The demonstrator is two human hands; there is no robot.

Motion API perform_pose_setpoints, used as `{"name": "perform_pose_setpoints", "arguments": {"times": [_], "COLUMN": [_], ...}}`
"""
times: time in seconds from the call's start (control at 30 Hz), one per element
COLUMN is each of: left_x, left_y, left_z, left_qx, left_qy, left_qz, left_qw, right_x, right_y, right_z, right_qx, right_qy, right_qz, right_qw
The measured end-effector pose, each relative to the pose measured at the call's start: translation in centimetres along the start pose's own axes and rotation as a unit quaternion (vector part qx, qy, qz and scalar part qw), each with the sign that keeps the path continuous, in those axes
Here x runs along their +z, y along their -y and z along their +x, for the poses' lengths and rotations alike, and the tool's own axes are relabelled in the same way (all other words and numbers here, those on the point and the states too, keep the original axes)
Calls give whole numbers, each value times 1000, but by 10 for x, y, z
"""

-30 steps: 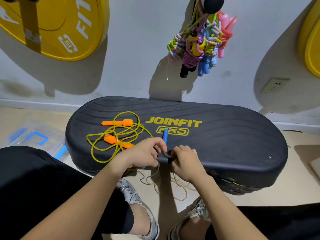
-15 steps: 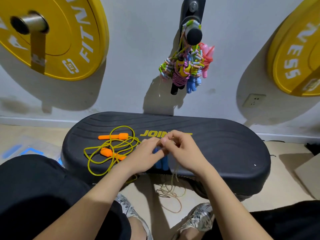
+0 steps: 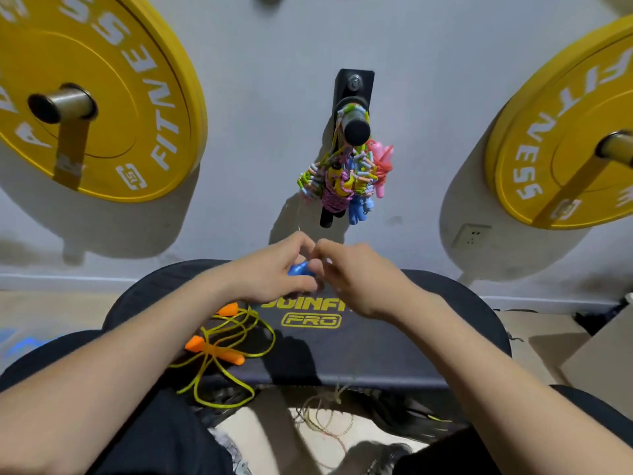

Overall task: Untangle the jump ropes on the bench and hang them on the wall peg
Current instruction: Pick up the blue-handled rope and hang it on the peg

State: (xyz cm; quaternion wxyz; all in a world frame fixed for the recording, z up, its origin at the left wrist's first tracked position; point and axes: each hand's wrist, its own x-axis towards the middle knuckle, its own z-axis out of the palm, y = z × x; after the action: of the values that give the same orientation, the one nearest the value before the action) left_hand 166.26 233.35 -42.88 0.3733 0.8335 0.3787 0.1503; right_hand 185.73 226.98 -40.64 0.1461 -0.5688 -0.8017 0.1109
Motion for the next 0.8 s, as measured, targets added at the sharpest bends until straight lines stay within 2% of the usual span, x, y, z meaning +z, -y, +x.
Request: {"name": "perform_pose_setpoints", "arguments": {"times": [0.1,0.17,0.23,0.3,0.4,0.5,0.67,0.73,0.8], "left_x": [-26,-38,-41,-36,-31,-36,-49,-52,-53], "left_y": [-15,-20,-21,-18,-10,-1,14,17,18], "left_z": [21,36,49,59,73,82,89,92,95], "left_qx": [26,33,26,-2,-19,-22,-73,-83,-89], "left_qy": [27,10,-32,-52,-17,8,55,64,70], "left_qz": [37,15,-37,-92,-96,-93,-173,-179,-182], "left_qw": [999,999,998,994,995,995,981,978,977], "right_x": [-30,-47,-57,-56,-43,-38,-30,-26,-23], "right_y": [-6,-17,-32,-42,-56,-71,-78,-79,-82], "right_z": [24,44,58,65,70,81,97,103,105], "right_qx": [-8,3,19,5,-17,-20,11,5,-8], "right_qy": [-16,-48,-82,-93,-59,-101,-132,-118,-88], "right_qz": [-38,-37,7,106,183,194,195,214,187], "right_qw": [999,998,996,990,981,976,972,970,978]}}
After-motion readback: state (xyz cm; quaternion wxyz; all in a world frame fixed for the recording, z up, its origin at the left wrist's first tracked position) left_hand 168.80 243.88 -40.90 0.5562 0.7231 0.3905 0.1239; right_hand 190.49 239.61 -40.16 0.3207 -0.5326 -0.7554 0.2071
